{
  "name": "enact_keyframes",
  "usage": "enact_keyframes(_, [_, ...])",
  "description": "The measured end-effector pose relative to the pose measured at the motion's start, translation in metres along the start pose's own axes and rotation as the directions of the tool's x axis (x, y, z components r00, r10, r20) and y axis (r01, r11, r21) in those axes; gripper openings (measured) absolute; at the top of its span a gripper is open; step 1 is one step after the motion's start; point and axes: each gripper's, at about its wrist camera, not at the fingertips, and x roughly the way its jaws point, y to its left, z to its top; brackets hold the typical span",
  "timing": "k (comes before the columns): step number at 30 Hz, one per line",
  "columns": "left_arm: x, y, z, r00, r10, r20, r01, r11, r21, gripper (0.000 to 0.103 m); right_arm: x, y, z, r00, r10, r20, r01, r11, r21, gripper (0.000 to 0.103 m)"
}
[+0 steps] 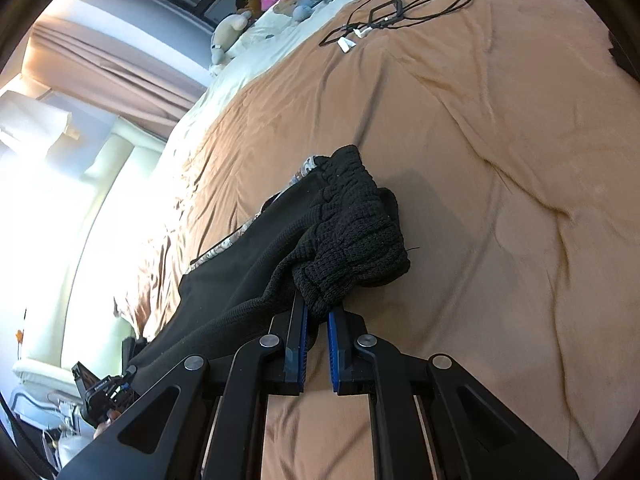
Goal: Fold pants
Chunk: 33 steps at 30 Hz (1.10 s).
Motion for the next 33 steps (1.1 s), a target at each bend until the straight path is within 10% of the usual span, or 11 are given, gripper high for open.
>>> enact_keyframes(13, [-0.050,0.023,-0.054,0.999,-0.009,-0.034,0.009,1.000,0.008,0.011,-0.036,-0.009,-0.034,0.998,-0.025,-0.055,0.024,0.999,-0.032,0.005])
enact_keyframes(25, [-0.013,0.061,-0.085,0.981,0.090,-0.169,-0.082,0.995,0.055,0.015,-0.032,-0.031,-0.067,0.985,-0.134,-0.104,0.125,0.989,-0.083,0.009])
enact_keyframes(31, [-0.013,0.068,-0.078,0.978,0.148,-0.144,-0.136,0.987,0.088,0.040,-0.045,-0.027,-0.063,0.987,-0.146,-0.066,0.138,0.984,-0.113,0.032])
enact_keyframes(33, [-0.015,0.068,-0.074,0.980,0.148,-0.129,-0.137,0.986,0.090,0.044,-0.053,-0.024,-0.064,0.989,-0.143,-0.033,0.137,0.981,-0.135,0.057])
